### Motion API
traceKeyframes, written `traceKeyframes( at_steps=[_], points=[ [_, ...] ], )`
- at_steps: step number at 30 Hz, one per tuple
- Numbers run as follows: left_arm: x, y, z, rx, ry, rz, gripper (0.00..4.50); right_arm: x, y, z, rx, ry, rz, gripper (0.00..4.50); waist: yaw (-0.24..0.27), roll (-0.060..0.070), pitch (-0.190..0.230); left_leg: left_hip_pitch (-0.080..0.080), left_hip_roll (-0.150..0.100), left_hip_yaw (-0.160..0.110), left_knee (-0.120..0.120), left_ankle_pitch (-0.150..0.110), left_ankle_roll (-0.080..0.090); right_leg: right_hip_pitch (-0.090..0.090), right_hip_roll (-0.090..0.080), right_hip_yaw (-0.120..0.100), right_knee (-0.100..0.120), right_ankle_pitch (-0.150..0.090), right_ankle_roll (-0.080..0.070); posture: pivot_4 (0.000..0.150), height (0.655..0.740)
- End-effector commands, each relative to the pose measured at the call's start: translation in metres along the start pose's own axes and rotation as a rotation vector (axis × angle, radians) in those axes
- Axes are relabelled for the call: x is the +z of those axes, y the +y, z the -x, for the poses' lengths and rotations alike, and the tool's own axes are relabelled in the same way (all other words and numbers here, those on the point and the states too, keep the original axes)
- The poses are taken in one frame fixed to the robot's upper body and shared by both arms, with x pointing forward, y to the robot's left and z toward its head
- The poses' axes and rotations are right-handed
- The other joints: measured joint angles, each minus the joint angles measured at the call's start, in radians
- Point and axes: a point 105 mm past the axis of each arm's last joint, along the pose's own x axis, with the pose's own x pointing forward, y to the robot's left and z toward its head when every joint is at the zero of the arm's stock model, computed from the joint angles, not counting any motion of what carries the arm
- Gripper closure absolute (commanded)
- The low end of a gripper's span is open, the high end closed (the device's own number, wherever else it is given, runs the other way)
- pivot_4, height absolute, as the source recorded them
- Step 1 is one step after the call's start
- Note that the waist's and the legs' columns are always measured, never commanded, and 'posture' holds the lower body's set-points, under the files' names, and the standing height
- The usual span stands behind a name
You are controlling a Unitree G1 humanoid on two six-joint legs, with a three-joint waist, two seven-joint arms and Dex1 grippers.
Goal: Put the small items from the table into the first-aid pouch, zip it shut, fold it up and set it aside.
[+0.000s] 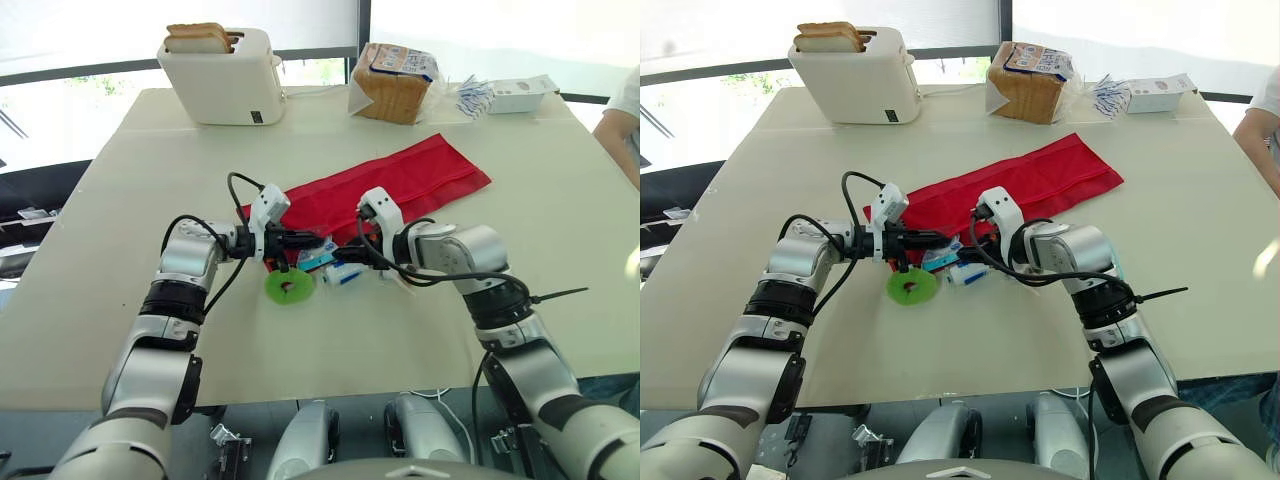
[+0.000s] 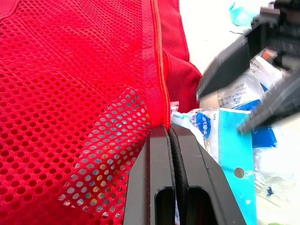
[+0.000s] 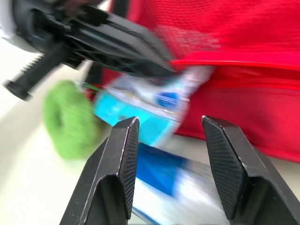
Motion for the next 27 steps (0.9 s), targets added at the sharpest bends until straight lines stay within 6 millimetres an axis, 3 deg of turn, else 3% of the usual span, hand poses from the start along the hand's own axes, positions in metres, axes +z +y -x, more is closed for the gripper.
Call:
traceKeyframes(
  at_steps=[1, 2, 3, 4, 6, 19, 24, 27],
  points=[
    [0.012, -0.002, 0.002, -0.014, -0.024, -0.023, 4.5, 0.007, 0.002, -0.002, -0.003, -0.035, -0.005, 2.24, 0.003, 0.0, 0.0, 0.0, 0.0, 0.0, 0.0, 0.0, 0.0, 0.0, 0.0, 0.0, 0.0, 0.0, 0.0, 0.15, 0.74],
    [0.012, -0.003, 0.002, -0.015, -0.025, -0.023, 4.5, 0.006, 0.002, -0.003, -0.003, -0.035, -0.006, 2.76, 0.004, 0.0, 0.0, 0.0, 0.0, 0.0, 0.0, 0.0, 0.0, 0.0, 0.0, 0.0, 0.0, 0.0, 0.0, 0.15, 0.74],
    [0.013, -0.003, 0.002, -0.017, -0.025, -0.023, 4.5, 0.007, 0.003, -0.005, -0.001, -0.035, -0.006, 2.97, 0.005, 0.0, 0.0, 0.0, 0.0, 0.0, 0.0, 0.0, 0.0, 0.0, 0.0, 0.0, 0.0, 0.0, 0.0, 0.15, 0.74],
    [0.013, -0.004, 0.002, -0.018, -0.026, -0.023, 4.5, 0.008, 0.004, -0.007, 0.001, -0.038, -0.008, 3.6, 0.005, 0.0, 0.0, 0.0, 0.0, 0.0, 0.001, 0.0, 0.0, 0.0, 0.0, 0.0, 0.0, 0.0, 0.0, 0.15, 0.74],
    [0.014, -0.005, 0.002, -0.021, -0.03, -0.023, 4.5, 0.009, 0.006, -0.011, 0.003, -0.043, -0.012, 4.42, 0.004, 0.0, 0.0, 0.0, 0.0, 0.0, 0.001, 0.0, 0.0, 0.0, 0.0, 0.0, 0.0, 0.0, 0.0, 0.15, 0.74],
    [0.02, -0.011, 0.005, -0.033, -0.047, -0.012, 4.5, 0.032, -0.007, -0.029, -0.092, -0.176, -0.077, 4.42, 0.002, 0.0, 0.0, 0.0, 0.0, 0.0, 0.0, 0.0, 0.0, 0.0, 0.0, 0.0, 0.0, 0.0, 0.0, 0.15, 0.74],
    [0.023, -0.006, 0.006, -0.003, -0.058, -0.012, 4.5, 0.032, 0.0, -0.035, -0.071, -0.176, -0.049, 4.42, 0.002, 0.0, 0.0, 0.0, 0.0, 0.0, 0.0, 0.0, 0.0, 0.0, 0.0, 0.0, 0.0, 0.0, 0.0, 0.15, 0.74],
    [0.023, -0.005, 0.007, 0.002, -0.057, -0.01, 4.5, 0.032, 0.014, -0.022, 0.031, -0.176, 0.019, 3.53, 0.005, 0.0, 0.0, 0.0, 0.0, 0.0, 0.0, 0.0, 0.0, 0.0, 0.0, 0.0, 0.0, 0.0, 0.0, 0.15, 0.74]
  ],
)
